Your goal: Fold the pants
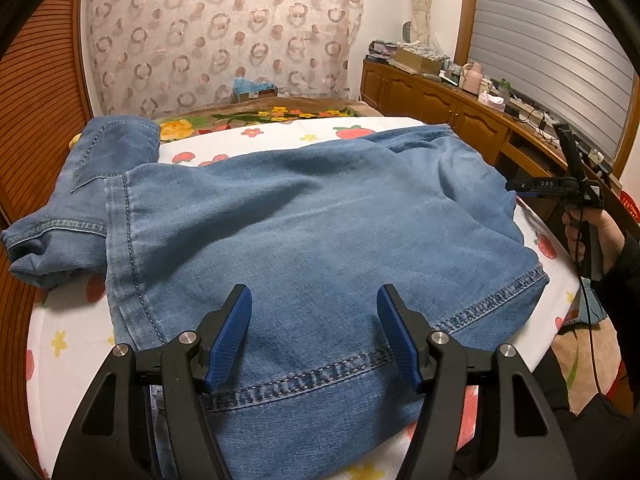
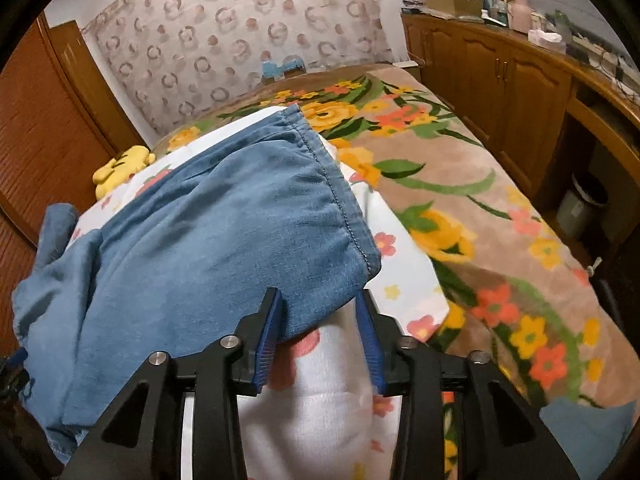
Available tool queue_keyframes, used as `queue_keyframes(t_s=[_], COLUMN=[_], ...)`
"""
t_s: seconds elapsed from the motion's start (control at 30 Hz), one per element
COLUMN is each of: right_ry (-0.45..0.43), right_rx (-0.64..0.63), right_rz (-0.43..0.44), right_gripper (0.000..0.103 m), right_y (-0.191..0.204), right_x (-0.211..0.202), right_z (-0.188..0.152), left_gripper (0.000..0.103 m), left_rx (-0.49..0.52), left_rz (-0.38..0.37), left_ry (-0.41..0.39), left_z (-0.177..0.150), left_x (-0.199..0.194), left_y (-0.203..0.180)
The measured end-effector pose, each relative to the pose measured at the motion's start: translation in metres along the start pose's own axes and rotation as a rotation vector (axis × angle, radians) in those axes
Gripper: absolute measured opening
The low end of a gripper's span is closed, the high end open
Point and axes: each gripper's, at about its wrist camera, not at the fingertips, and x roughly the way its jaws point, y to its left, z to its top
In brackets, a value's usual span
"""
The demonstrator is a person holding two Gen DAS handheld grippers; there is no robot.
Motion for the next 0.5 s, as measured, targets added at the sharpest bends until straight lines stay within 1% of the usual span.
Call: queue_keyframes(t_s=[0.03, 0.07, 0.13, 0.2, 0.33, 0.43, 0.5], right_ry=[-0.005, -0.013, -0.035, -0.064, -0.129, -0.176, -0.205], right_rx=[-0.010, -0.025, -0.043, -0.052, -0.078, -0.134, -0.177], right_rz=[-0.011, -0.033, -0.027, -0.038, -0.031, -0.024, 0.006], right_gripper=[0.014, 0.011, 0.004, 0.003, 0.003, 0.003, 0.003], right_y=[0.001, 0.002, 0.006, 0.009, 0.016, 0.032, 0.044], right_x=[0.000, 0.000, -0.002, -0.008, -0.021, -0.036, -0.046], right_z=[-0.001, -0.001, -0.001, -0.004, -0.006, -0.007, -0.007], left_gripper=[0.066, 0.066, 0.066, 0.066, 0.066, 0.066, 0.066], left_rx=[-0.001, -0.001, -0.002, -0.004, -0.007, -0.010, -0.010], left_rz=[0.001, 0.001, 0.001, 0.001, 0.002, 0.000, 0.002], left_ry=[0.001, 0.001, 0.000, -0.001, -0.005, -0.016, -0.026], left_z=[0.000, 0.000, -0.001, -0.002, -0.003, -0.002, 0.000], left_x=[0.000, 0.000, 0.000, 0.001, -0.001, -0.006, -0.012], left_y=[0.000, 0.000, 0.000, 0.000, 0.001, 0.004, 0.007])
